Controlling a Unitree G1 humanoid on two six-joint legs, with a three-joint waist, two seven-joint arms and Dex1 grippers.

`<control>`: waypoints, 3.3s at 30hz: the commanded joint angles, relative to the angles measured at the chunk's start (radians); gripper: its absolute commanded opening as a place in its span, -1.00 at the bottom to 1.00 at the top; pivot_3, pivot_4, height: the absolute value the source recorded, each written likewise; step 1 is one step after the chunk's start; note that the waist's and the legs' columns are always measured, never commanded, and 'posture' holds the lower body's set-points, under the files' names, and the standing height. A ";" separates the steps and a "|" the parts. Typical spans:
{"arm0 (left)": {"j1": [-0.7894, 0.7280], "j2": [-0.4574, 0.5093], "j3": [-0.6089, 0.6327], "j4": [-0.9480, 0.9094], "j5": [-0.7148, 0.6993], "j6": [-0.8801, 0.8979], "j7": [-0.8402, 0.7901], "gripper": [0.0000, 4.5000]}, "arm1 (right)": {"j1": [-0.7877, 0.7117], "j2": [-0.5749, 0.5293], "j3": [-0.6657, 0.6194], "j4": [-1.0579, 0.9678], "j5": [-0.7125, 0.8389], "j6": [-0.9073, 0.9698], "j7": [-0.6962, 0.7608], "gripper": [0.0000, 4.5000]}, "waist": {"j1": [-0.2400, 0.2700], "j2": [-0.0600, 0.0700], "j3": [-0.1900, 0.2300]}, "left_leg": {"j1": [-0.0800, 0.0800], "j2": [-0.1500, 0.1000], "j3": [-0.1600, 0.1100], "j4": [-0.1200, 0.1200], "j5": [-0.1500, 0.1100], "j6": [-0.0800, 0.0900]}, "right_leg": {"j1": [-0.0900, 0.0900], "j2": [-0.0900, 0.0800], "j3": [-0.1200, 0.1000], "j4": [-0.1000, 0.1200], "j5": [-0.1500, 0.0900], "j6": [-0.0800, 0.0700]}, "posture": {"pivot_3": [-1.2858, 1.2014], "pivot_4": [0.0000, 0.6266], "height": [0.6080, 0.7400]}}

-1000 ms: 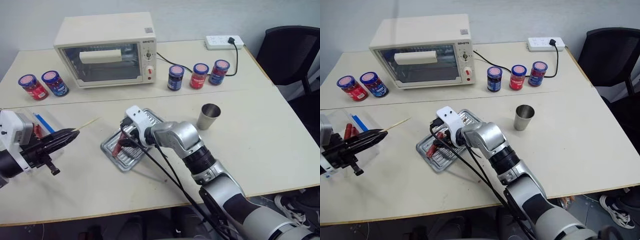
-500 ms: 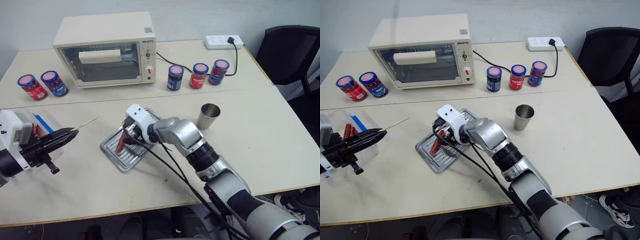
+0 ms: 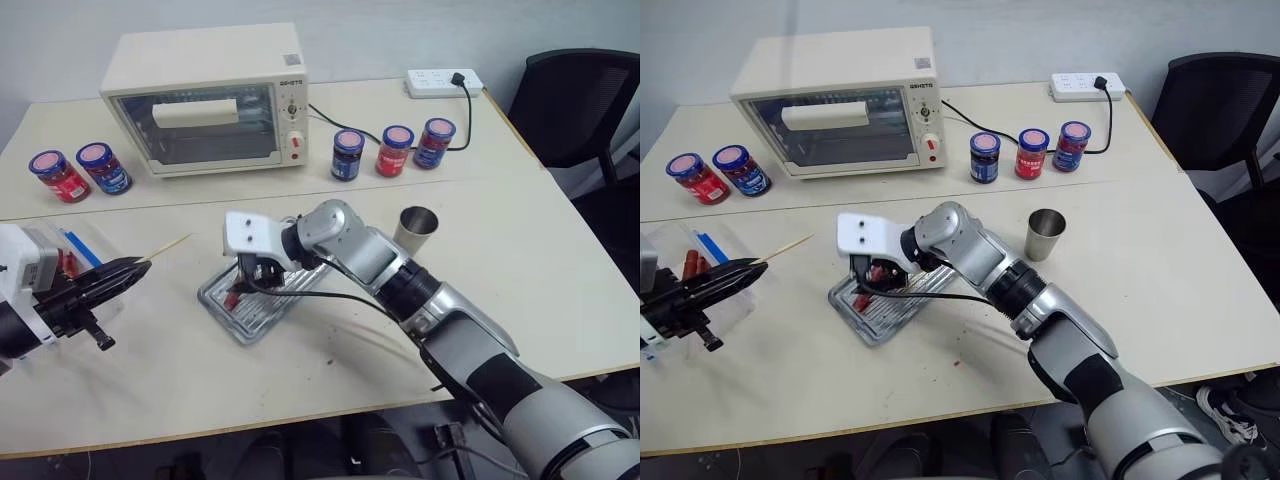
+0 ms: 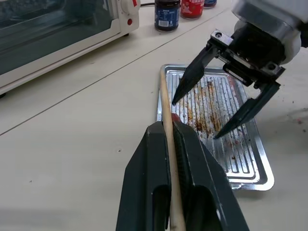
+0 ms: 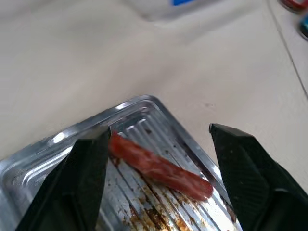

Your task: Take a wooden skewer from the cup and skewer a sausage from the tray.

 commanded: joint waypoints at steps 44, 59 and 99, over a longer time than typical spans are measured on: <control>0.008 -0.016 0.040 -0.045 -0.021 -0.019 0.052 -1.00 | -0.143 0.242 -0.233 0.584 -0.197 -0.081 0.043 -0.17 | -0.004 0.000 0.000 | 0.001 0.000 -0.001 0.002 0.000 -0.001 | 0.002 0.000 -0.001 0.002 0.000 0.000 | 0.03 -0.52 1.00; 0.014 -0.015 0.049 -0.050 -0.022 -0.013 0.053 -1.00 | -0.119 0.278 -0.250 0.571 -0.198 -0.017 0.035 -0.62 | -0.007 0.000 0.000 | 0.001 0.000 -0.001 0.002 0.000 -0.001 | 0.001 0.000 -0.001 0.003 0.000 0.000 | 0.03 -0.52 1.00; -0.421 0.182 -0.449 0.130 -0.055 -0.011 -0.335 -1.00 | 0.178 -0.629 -0.354 -0.795 0.146 0.730 0.465 -0.93 | 0.016 0.001 0.000 | -0.001 -0.001 -0.005 0.003 -0.001 -0.001 | 0.001 0.000 0.000 0.001 0.000 0.000 | 0.03 -0.52 1.00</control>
